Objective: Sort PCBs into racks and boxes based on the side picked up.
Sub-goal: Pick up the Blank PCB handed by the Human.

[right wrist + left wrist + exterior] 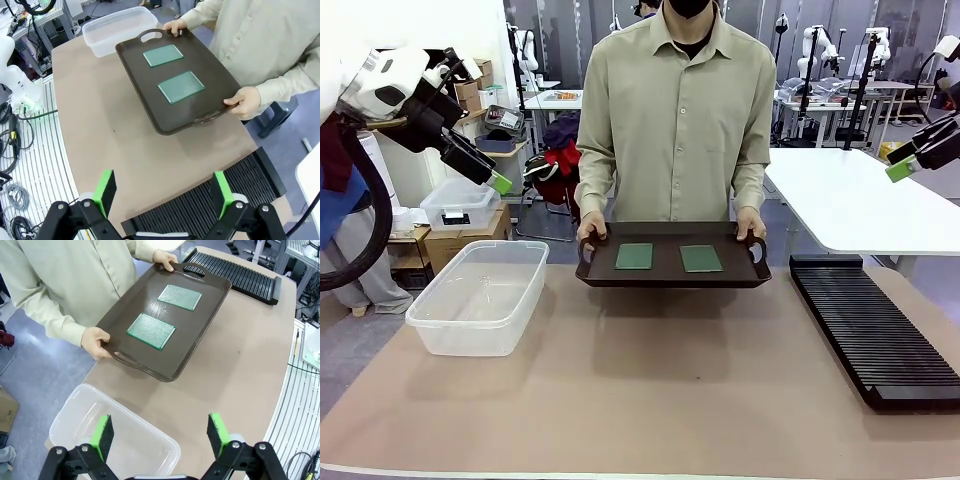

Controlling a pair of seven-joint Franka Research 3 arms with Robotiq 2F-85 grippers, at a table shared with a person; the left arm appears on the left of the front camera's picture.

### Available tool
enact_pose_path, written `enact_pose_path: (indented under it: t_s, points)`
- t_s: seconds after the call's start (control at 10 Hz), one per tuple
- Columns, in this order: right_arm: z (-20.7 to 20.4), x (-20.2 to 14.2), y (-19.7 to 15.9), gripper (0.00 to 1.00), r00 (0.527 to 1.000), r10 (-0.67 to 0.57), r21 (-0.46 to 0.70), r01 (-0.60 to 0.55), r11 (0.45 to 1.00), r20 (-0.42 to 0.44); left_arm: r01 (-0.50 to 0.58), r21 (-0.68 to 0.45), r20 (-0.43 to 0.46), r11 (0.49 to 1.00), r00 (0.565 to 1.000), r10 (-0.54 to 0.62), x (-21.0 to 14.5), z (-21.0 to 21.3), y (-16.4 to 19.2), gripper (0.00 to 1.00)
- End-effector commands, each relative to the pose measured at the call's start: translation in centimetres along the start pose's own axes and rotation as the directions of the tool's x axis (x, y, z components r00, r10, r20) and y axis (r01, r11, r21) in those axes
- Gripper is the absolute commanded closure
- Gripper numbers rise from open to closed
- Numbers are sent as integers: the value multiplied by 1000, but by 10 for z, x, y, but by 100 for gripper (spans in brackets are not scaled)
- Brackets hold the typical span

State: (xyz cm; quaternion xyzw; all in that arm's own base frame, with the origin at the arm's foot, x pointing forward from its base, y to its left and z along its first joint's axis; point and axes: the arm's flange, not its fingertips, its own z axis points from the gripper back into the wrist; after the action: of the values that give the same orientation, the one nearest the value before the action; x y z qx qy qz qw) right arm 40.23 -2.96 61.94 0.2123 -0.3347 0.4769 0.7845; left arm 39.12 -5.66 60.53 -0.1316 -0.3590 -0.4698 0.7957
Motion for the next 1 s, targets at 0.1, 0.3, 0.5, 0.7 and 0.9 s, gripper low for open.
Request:
enact_pose_path:
  t_s: [0.1,0.3,0.5,0.7,0.9]
  points:
    - [-2,-1,-1,0,1000,6,18,-6,1000,12,-4,-2,2,1000,1000,4,-2,1,2,0]
    - [-2,-1,-1,0,1000,6,18,-6,1000,12,-4,-2,2,1000,1000,4,-2,1,2,0]
    - [-2,-1,-1,0,1000,6,18,-6,1000,12,-4,-2,2,1000,1000,4,-2,1,2,0]
    - [-2,-1,-1,0,1000,6,18,-6,1000,12,-4,-2,2,1000,1000,4,-2,1,2,0]
    - [-2,-1,-1,0,1000,6,18,-6,1000,12,-4,-2,2,1000,1000,4,-2,1,2,0]
